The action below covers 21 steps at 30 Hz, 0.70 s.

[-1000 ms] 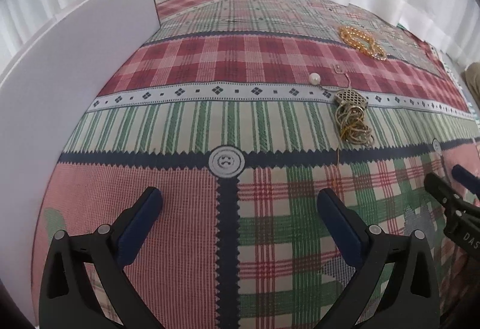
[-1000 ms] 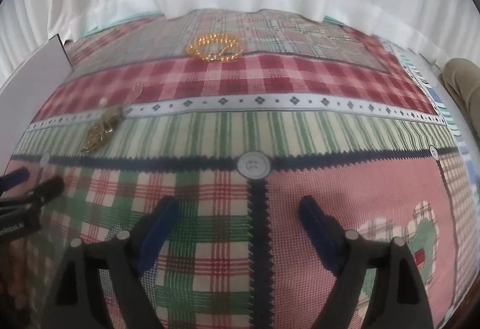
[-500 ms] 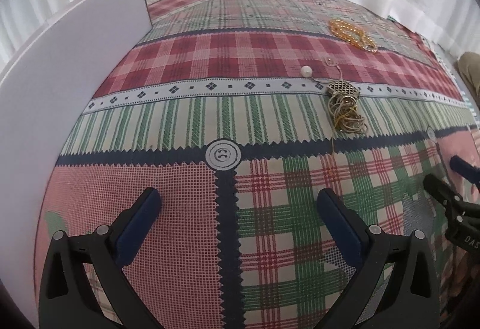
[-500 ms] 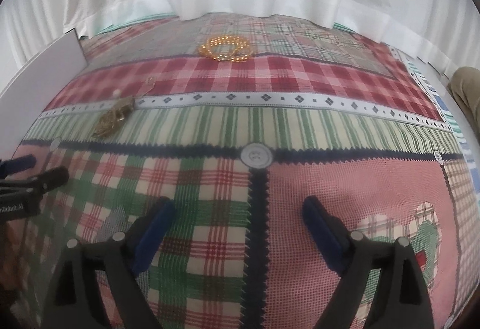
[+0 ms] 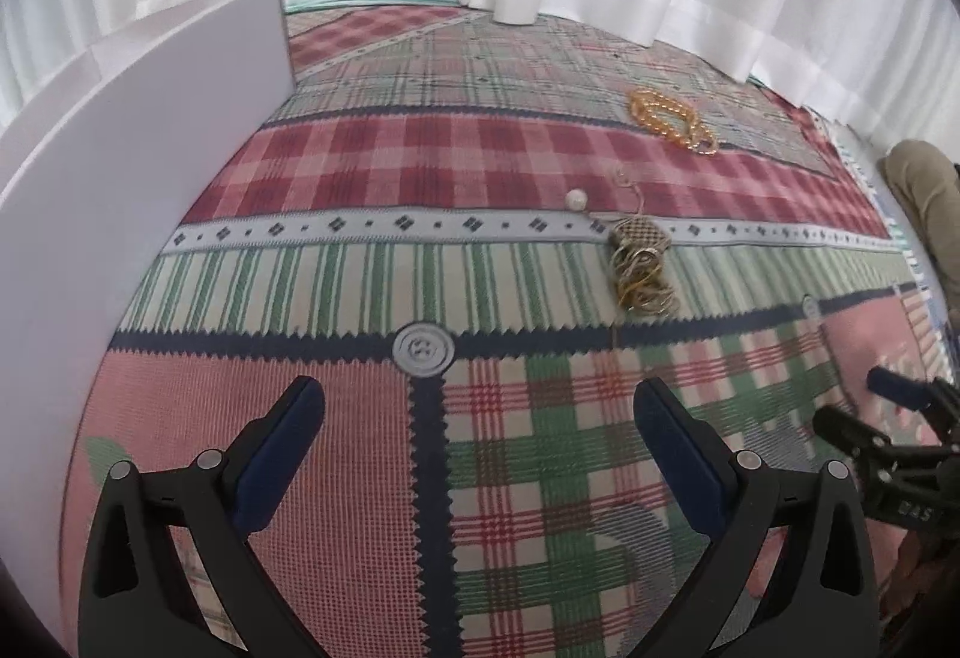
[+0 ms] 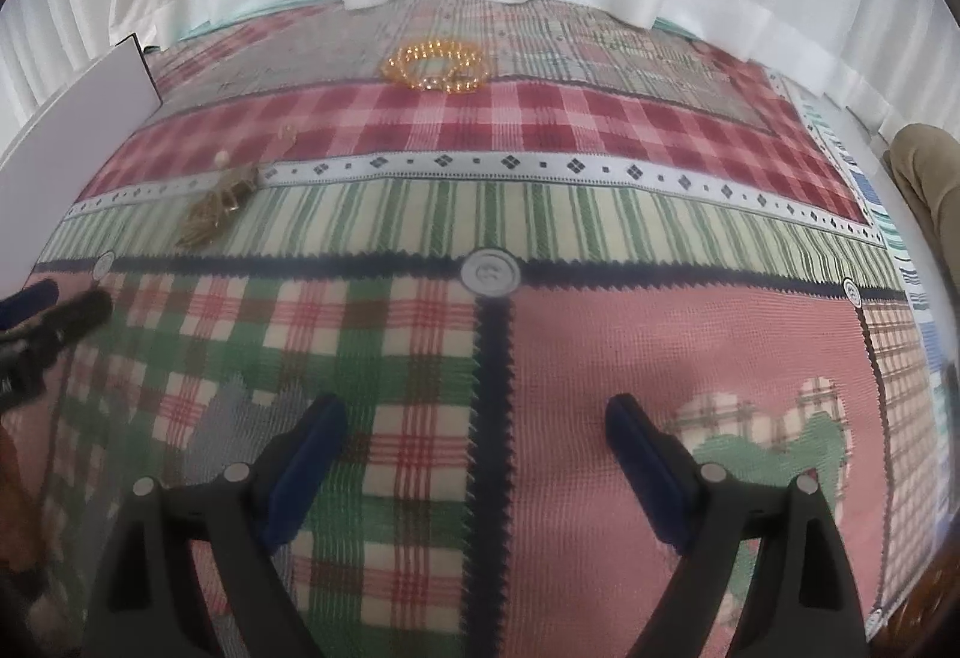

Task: Organize jewelry
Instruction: 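Grasp the hexagonal pendant with rings with the left tool while the right tool grasps the amber necklace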

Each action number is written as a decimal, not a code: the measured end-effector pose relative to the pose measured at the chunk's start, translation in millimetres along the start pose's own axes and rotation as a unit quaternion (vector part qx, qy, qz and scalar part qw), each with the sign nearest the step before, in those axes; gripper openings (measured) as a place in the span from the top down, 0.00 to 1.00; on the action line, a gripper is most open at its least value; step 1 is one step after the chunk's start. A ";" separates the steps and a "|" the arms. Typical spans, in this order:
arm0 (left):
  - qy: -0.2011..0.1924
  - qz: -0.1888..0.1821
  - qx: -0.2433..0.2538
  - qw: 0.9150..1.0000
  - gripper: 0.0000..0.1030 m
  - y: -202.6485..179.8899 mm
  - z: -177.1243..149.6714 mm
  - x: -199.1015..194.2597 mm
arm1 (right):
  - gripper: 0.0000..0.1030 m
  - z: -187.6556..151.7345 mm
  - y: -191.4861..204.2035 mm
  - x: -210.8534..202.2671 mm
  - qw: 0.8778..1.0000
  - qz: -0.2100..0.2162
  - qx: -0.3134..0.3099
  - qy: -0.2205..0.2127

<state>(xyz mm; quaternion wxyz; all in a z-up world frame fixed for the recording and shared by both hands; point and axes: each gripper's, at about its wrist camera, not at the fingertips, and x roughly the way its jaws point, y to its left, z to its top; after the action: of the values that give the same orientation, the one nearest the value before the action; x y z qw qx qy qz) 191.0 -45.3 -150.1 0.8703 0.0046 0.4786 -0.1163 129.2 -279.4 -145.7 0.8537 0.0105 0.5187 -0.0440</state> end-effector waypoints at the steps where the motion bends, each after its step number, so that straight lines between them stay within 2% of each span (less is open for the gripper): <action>1: 0.002 -0.005 0.007 1.000 0.01 -1.1 3.0 -0.8 | 0.12 0.1 -2.5 -3.0 1.000 0.014 0.003 0.005; 4: -0.004 -0.008 0.017 1.000 0.01 -3.3 8.2 -2.4 | 0.12 -1.1 -18.3 -15.0 0.998 0.053 0.020 -0.001; 8: 0.011 -0.022 0.018 1.000 0.01 -14.0 18.3 11.4 | 0.12 5.8 -33.6 -24.3 0.999 0.044 0.029 -0.011; 11: 0.022 -0.024 0.044 0.998 0.01 -33.0 29.5 22.2 | 0.12 20.8 -36.3 -25.4 0.998 0.055 0.021 -0.002; 15: 0.033 -0.001 0.087 0.996 0.01 -57.6 41.7 36.5 | 0.12 62.3 -35.9 -31.5 0.996 0.090 0.007 -0.002; 19: 0.039 0.004 0.077 0.996 0.01 -61.1 51.3 49.8 | 0.12 124.1 -39.8 -25.4 0.995 0.100 0.011 -0.027; 21: 0.046 0.008 0.070 0.996 0.01 -61.6 55.7 59.8 | 0.12 162.4 -41.0 -2.6 0.995 0.097 0.005 -0.025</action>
<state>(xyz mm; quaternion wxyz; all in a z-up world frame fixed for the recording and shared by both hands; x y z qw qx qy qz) 255.4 -123.7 -163.4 0.8460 0.0742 0.5084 -0.1424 268.1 -330.4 -67.3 0.8664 0.0638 0.4939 0.0361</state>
